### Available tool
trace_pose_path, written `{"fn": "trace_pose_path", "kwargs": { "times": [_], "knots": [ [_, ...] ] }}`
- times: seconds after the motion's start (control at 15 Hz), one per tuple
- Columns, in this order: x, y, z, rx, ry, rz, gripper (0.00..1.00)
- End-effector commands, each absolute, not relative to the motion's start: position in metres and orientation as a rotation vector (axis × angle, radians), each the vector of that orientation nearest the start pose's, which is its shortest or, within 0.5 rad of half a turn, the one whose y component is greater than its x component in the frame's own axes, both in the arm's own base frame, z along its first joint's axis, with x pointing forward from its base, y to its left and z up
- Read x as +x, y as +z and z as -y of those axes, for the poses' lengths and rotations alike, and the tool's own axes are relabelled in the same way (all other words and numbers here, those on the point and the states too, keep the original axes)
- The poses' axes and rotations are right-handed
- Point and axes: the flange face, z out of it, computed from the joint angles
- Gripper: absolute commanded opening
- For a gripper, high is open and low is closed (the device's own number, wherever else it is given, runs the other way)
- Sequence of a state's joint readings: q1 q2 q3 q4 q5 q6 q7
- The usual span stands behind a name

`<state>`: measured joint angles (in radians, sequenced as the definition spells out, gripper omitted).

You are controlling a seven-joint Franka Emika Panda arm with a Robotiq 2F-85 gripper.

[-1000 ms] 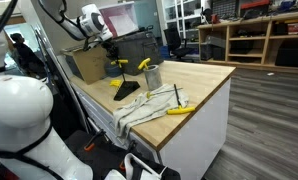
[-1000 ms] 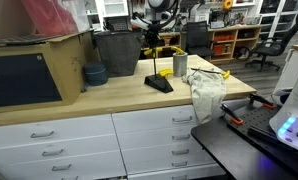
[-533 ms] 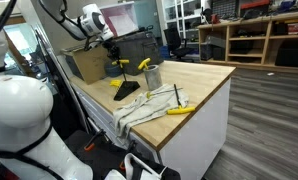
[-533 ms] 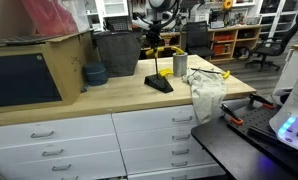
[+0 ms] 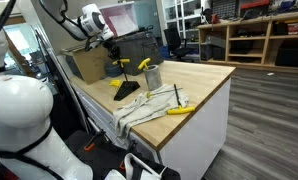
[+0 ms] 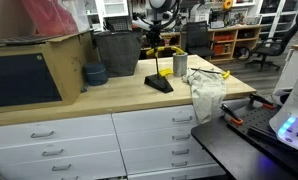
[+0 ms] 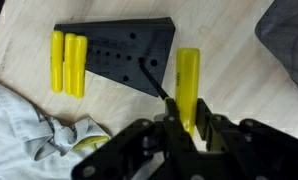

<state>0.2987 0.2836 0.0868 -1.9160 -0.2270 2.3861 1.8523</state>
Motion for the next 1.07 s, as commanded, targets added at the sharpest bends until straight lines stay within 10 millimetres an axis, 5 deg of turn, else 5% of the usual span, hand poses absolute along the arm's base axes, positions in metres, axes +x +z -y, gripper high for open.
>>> {"fn": "trace_pose_path", "kwargs": {
  "times": [0.0,1.0],
  "knots": [
    [0.587,0.376,-0.239,-2.353,-0.333,-1.859,0.06],
    [0.587,0.365,-0.242,-2.335,-0.335,-1.873,0.06]
  ]
}}
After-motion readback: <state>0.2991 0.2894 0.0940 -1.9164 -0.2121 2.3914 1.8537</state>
